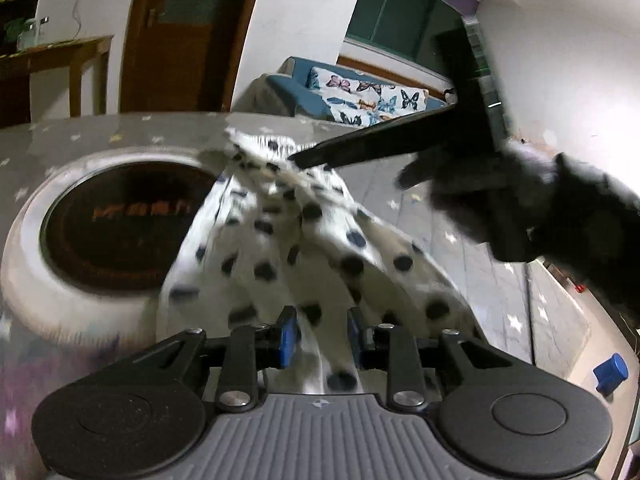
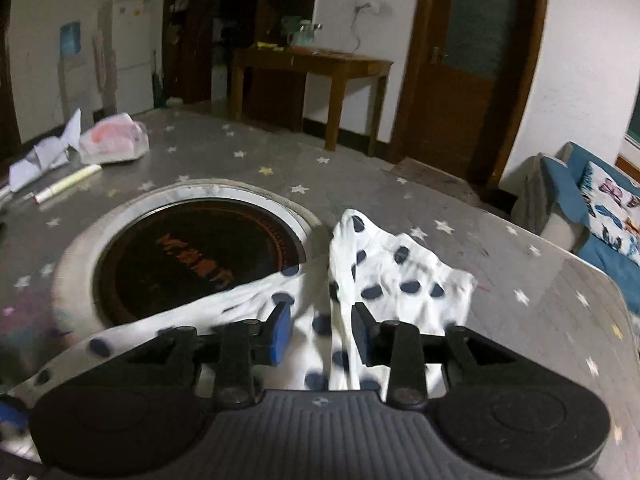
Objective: Fold clothes
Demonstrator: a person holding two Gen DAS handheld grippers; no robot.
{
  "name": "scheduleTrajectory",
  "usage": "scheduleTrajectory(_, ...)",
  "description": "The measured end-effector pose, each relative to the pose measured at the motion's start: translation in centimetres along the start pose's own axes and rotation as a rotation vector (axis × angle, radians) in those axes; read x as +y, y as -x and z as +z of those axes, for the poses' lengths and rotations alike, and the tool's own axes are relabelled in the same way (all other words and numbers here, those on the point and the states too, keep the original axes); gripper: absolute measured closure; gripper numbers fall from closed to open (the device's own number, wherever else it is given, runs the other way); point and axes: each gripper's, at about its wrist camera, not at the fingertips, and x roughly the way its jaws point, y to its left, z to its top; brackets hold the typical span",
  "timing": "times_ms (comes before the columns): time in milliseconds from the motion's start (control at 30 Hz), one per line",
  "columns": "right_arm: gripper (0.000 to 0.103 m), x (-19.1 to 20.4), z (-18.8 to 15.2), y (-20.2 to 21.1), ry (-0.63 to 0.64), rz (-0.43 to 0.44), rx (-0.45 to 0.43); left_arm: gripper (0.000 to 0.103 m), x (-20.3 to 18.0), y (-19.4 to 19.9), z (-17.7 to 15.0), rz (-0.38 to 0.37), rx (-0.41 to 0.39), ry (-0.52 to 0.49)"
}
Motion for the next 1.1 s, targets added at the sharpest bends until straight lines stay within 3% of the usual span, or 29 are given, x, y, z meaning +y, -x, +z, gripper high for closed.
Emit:
scheduleTrajectory(233,0.07,-0.5,1.5,-6.4,0.02,0.011,0.061,0.073,2.1,-4.7,2.2,0.027,0.051,0.049)
scheduleTrajectory(267,0.073,-0.7,1.5,-7.1,0.021,0.009,0.072,0.073,2.3,-5.3,2.2,0.03,0.06,0.054)
scheduleTrajectory(300,0.087,-1.0,1.5,-7.6,0.017,0.004,0.078,0.073,2.5,-5.7,2.2,0.036,0.07,0.06)
scheduleTrajectory(333,0.092,-1.5,1.5,-7.8,0.008,-0.002,0.08,0.073,2.7,-6.0,2.2,0.038,0.078,0.065)
scheduleTrajectory(433,0.099,-3.1,1.4,-7.3,-0.015,-0.025,0.062,0.073,3.1,-6.5,2.1,0.036,0.085,0.069)
scheduleTrajectory(600,0.1,-6.9,1.2,-4.2,-0.053,-0.124,0.012,0.073,3.3,-6.7,2.1,0.04,0.082,0.069)
scheduleTrajectory(733,0.101,-10.4,0.1,-2.0,-0.081,-0.242,0.026,0.073,3.1,-6.7,2.1,0.051,0.078,0.065)
scheduleTrajectory(867,0.1,-13.6,-2.5,-0.7,-0.109,-0.349,0.087,0.073,3.0,-6.7,2.1,0.063,0.078,0.059)
scheduleTrajectory(1100,0.097,-16.9,-7.8,-0.3,-0.172,-0.453,0.247,0.07,2.9,-6.9,2.1,0.078,0.075,0.043)
